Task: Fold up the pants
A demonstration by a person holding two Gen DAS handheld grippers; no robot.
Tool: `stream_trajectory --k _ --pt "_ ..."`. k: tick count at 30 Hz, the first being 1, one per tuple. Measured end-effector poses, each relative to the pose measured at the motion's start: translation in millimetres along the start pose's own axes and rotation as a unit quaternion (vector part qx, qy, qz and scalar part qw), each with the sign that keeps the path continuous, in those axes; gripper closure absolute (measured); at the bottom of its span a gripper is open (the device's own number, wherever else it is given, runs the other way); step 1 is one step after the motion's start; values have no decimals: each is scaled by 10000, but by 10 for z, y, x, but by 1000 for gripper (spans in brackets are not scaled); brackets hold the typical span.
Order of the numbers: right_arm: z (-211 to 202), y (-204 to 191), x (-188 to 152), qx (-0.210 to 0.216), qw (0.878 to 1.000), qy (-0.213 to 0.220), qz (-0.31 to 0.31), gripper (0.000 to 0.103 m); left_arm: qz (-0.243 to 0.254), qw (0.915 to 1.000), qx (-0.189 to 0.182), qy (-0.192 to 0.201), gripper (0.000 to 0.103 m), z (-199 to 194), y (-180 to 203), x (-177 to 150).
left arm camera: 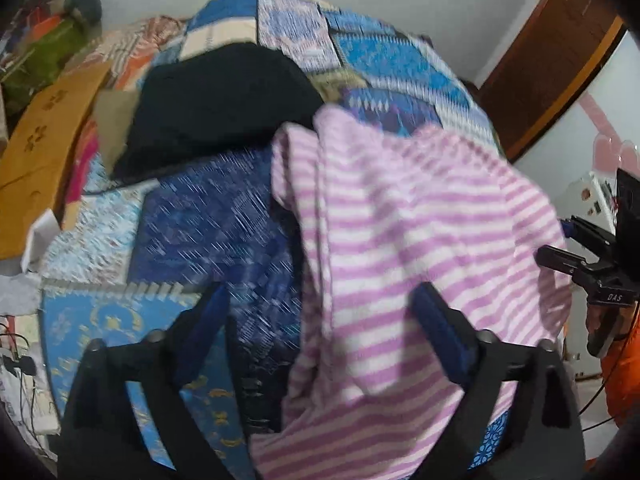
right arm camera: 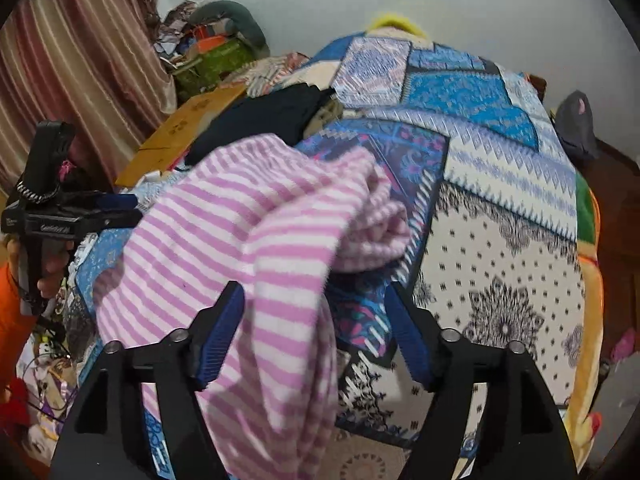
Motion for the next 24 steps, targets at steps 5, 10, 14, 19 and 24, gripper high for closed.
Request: stream_trajectory --k 5,10,14,19,24 --pt "332 98 -170 330 9978 -510 271 31 -73 9980 -441 -450 6 325 98 -79" --pt "489 100 -141 626 9962 -551 267 26 10 9960 -677 -589 6 476 186 -23" --pt "551 10 -57 767 9957 -515 60 29 66 9932 -979 -632 8 576 305 63" --pt "611 -136 22 1190 9912 -559 -119 74 355 9927 -1048 -475 39 548 493 170" --pt "494 -204 94 918 9945 -336 -374 80 458 9957 -783 -193 63 360 610 272"
Point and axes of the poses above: each gripper's, at about its wrist camera, not at the fingertips, and z roughly the way its jaws point, y to its right, x to its top, the point moved 4 cm from there along z, roughly the way its jaws point, and after that the axes turned 1 degree about -x, right-handed, at the moved point
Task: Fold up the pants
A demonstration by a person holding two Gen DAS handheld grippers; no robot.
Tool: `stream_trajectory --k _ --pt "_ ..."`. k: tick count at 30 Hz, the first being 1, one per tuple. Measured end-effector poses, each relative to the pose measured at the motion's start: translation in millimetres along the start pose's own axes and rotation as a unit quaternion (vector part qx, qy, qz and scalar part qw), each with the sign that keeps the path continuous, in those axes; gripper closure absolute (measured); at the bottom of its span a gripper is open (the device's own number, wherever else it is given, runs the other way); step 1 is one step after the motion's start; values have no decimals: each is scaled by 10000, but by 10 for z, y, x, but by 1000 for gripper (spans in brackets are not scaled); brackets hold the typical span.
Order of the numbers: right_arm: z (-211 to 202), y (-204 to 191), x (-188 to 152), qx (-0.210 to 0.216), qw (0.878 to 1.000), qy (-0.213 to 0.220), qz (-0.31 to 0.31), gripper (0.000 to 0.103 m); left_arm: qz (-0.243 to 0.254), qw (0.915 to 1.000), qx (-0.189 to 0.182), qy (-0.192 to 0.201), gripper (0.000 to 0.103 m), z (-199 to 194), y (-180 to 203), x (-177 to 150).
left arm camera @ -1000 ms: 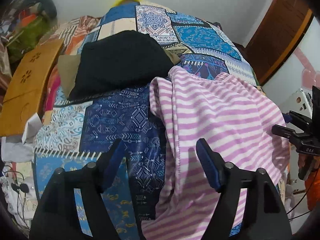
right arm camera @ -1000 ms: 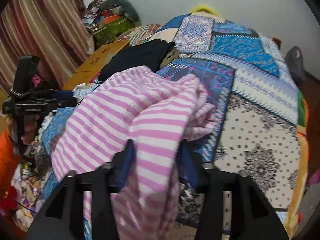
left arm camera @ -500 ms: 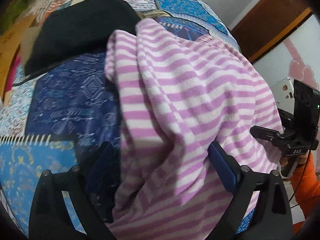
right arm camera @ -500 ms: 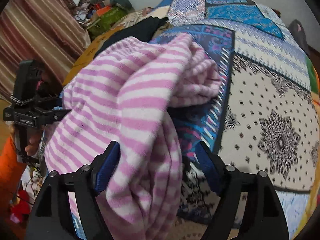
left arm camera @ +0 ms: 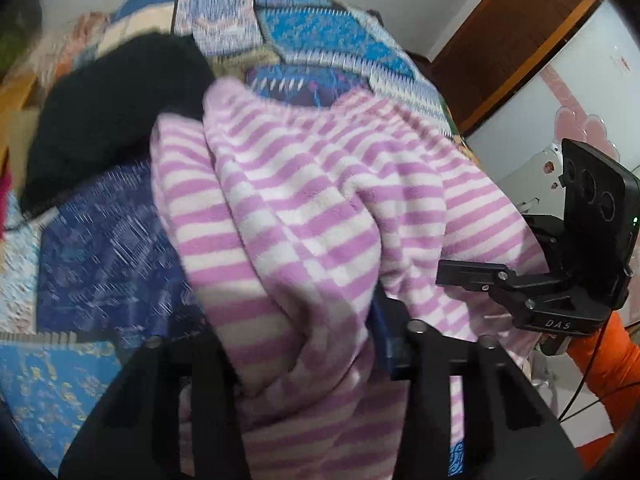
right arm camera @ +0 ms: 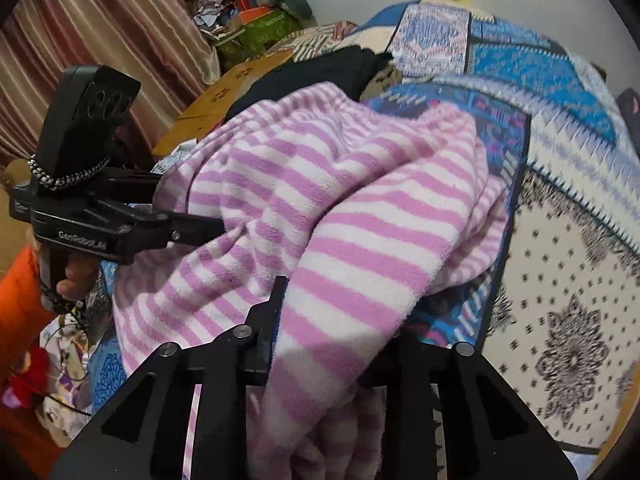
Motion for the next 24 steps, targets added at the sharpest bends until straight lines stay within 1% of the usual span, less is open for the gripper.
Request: stream_trajectory --k 4,6,9,11,12,15,18,22,24 --pt "-230 -17 98 -71 9996 286 -37 81 247 9987 156 406 65 -289 161 75" --pt "-374 -67 172 -166 9987 459 -117 81 373 9969 248 649 66 -499 232 132" --pt "-575 -149 340 -254 9969 706 -242 81 462 9935 353 975 66 -803 268 250" --pt "-700 -259 513 -330 9947 893 -391 81 491 9906 430 1202 66 -1021 256 358" --pt "-745 -285 551 -361 9937 954 -456 81 488 9893 458 1293 66 -1120 236 385" --pt "-870 -451 829 -478 9887 1226 -724 81 494 9840 604 1603 66 -1399 159 573" --pt "-933 -593 1177 -525 9827 1502 -948 81 499 9774 789 1895 66 -1655 11 816" --pt "-872 -694 1552 -500 9772 1740 -1113 81 475 9707 1013 2129 66 -1843 -257 1094" --pt "-753 -722 1793 -489 9738 1872 -1191 81 486 9670 1149 2222 65 -1882 -433 1244"
Point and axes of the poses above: each gripper's, at about its wrist camera, not at the fingertips, and z roughly the way its jaws point, y to its right, x to its top, the point moved 4 cm from there along z, roughly the way its jaws point, and after that the axes turned 1 degree about -x, right-handed, at the moved point
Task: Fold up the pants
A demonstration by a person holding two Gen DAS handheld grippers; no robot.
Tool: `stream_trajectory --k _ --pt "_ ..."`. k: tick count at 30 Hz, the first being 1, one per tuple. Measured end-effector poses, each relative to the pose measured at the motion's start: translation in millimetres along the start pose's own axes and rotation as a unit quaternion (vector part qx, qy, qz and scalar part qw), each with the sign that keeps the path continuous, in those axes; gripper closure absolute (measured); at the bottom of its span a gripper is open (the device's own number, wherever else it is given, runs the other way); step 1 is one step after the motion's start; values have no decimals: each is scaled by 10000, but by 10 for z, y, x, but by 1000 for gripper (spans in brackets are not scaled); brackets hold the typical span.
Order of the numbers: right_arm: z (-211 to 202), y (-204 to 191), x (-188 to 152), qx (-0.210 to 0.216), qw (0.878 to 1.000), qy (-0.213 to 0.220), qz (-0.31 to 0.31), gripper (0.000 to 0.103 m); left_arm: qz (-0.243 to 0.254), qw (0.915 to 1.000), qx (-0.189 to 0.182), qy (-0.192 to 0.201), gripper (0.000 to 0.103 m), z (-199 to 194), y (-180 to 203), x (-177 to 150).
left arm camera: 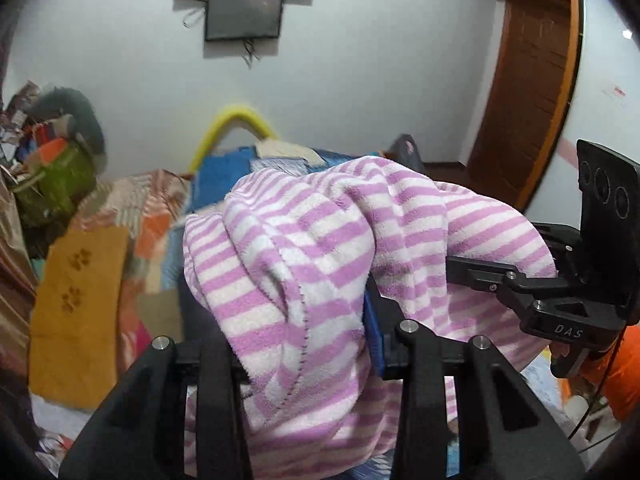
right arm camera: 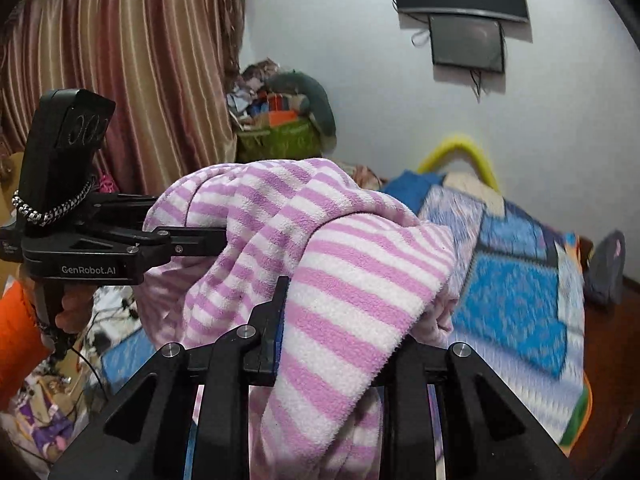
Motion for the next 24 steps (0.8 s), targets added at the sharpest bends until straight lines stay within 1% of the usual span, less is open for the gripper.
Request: stream_trajectory --k 3,5,8,9,10,12,13,14,15,16,17,18,20,22,24 --pt "303 33 168 -1 9999 132 -93 81 117 9996 234 94 65 197 -266 158" --pt "520 91 244 30 9998 177 -79 81 138 9993 350 90 65 412 -481 238" --pt "907 199 326 138 9998 153 61 81 -32 9995 307 -32 65 740 -786 213" --pt "1016 225 330 174 9998 90 103 81 -184 9994 247 -177 65 904 -925 160" --pt "1224 278 306 251 9995 -67 171 81 -367 9986 176 -334 64 1043 -1057 85" --pt "1509 326 198 352 9982 -385 286 81 -847 9933 -12 -782 64 1423 -1347 -148" --pt "1738 372 71 396 9963 -663 374 81 -1109 9880 -87 -1067 64 1652 -1496 -333" --pt "1888 394 -64 392 9945 -887 398 81 -1256 9839 -145 -1266 64 1794 -1578 -461" --pt "2053 408 -216 383 9919 -1140 412 81 -1468 9765 -244 -1559 64 1993 -1690 -677" --pt "2215 428 -387 401 9881 -1415 449 81 -1614 9710 -290 -1737 64 2124 -1769 -842" --pt "2341 429 -560 450 9841 -1646 493 81 -1709 9685 -335 -1780 63 2207 -1804 -990" --pt "2425 418 -703 411 9815 -1808 477 81 -1749 9703 -483 -1601 62 2198 -1823 -1070" --pt "2472 401 -881 394 9809 -1866 393 81 -1691 9741 -597 -1378 61 2103 -1799 -1098" --pt "2373 453 -906 503 9821 -1723 566 80 -1597 9763 -489 -1380 59 2044 -1778 -1112" --pt "2284 508 -895 531 9813 -1710 710 80 -1481 9779 -325 -1443 57 1955 -1767 -1134"
Point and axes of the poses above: each gripper's, at about its wrist camera, not at the fingertips, and z roughly the way its jaws point, y to its right, x to its top, the point moved 4 cm from there along z, roughly the way its jaws point, and after that the axes turned 1 degree about -x, right-handed, at the moved point
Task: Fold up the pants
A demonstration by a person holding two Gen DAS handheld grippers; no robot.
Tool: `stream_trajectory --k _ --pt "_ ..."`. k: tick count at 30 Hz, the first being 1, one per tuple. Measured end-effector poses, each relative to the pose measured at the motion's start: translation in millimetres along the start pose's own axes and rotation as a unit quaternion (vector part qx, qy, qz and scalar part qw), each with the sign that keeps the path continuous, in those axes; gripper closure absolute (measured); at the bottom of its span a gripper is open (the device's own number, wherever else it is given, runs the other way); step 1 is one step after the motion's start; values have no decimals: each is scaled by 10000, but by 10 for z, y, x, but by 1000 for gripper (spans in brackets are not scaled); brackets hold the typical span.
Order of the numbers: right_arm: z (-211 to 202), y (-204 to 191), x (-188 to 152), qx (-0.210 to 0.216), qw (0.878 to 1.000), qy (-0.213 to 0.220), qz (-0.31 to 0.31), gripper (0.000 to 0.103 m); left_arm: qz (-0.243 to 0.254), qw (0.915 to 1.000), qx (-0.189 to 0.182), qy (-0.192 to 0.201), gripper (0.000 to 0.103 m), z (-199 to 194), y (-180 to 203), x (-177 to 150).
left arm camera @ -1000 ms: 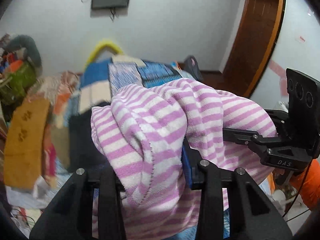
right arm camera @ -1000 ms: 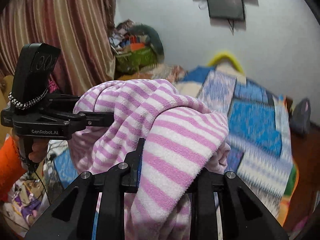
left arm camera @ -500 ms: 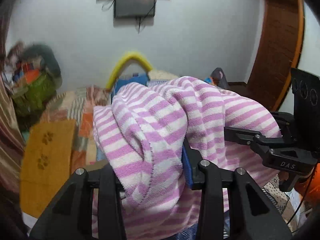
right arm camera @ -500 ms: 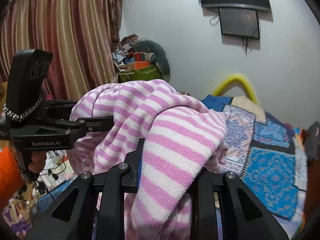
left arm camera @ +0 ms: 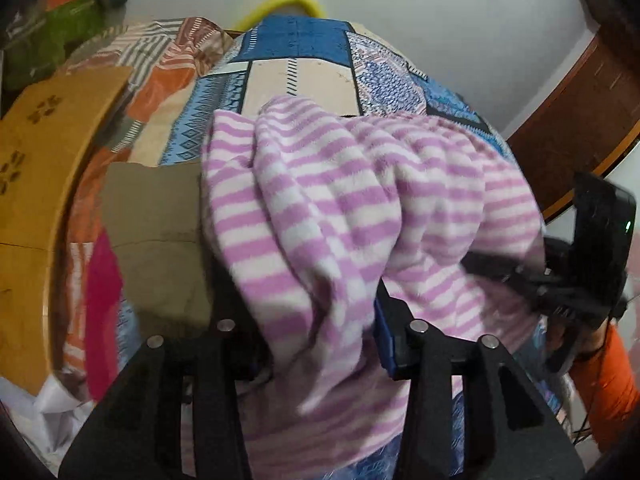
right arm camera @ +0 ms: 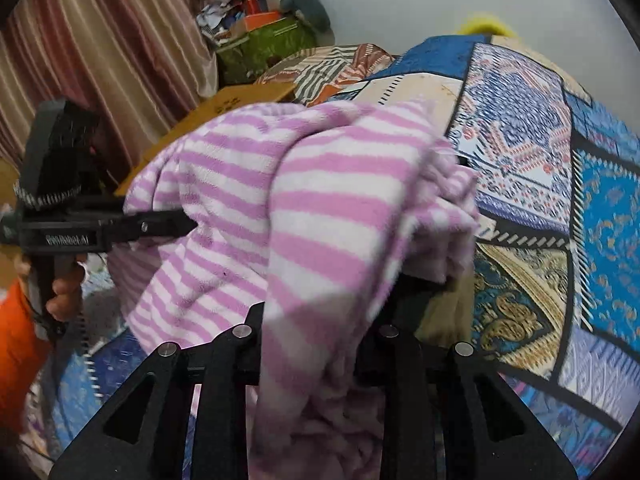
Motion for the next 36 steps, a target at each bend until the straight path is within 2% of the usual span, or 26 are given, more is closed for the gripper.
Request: stream_trajectory --k 2,6,10,12,15,17,19,21,23,25,28,30,36 --pt "-82 -23 -36 -76 10000 -15 2 77 52 9999 162 21 53 -123 -10 5" --pt "-360 -6 -102 -398 9991 -83 -142 70 251 9972 666 218 53 -473 14 -89" --pt "-667 55 -30 -746 9964 204 -335 70 493 9887 1293 576 53 -784 77 -8" --pt "-815 32 66 -903 9934 500 -495 70 556 9848 1372 906 54 -936 168 96" --pt "-936 -87 285 -861 9893 990 -643 70 569 9848 1134 1189 61 -985 344 272" --pt "-866 -185 410 -753 9886 1093 -711 70 603 9868 985 1133 86 -882 444 367" --pt "-728 -270 486 -596 9889 1102 -801 70 622 9889 939 970 97 -644 530 446" --pt "-513 -329 536 -470 9901 1010 -851 77 610 9915 901 715 97 -358 545 482" --pt "-240 -306 546 -423 9932 729 -799 82 622 9901 1174 443 97 -64 488 490" --pt "13 -210 513 -665 9929 518 -842 86 654 9874 1386 387 97 123 395 497" --pt "142 -44 476 -780 9929 390 -813 90 525 9886 1357 391 96 178 302 533" --pt "115 39 446 -805 9934 384 -723 103 504 9895 1303 359 96 160 277 527" --pt "-10 165 256 -858 9937 60 -720 103 523 9858 1539 430 99 -27 185 425"
Point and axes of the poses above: each gripper's, at about its wrist camera, not at the fingertips, and z roughly the way its jaws point, y to its right, x to its top, the point moved 4 cm from there along z, roughly the way its jaws point, and after that the axes turned 1 degree about -x, right-handed, at the moved point
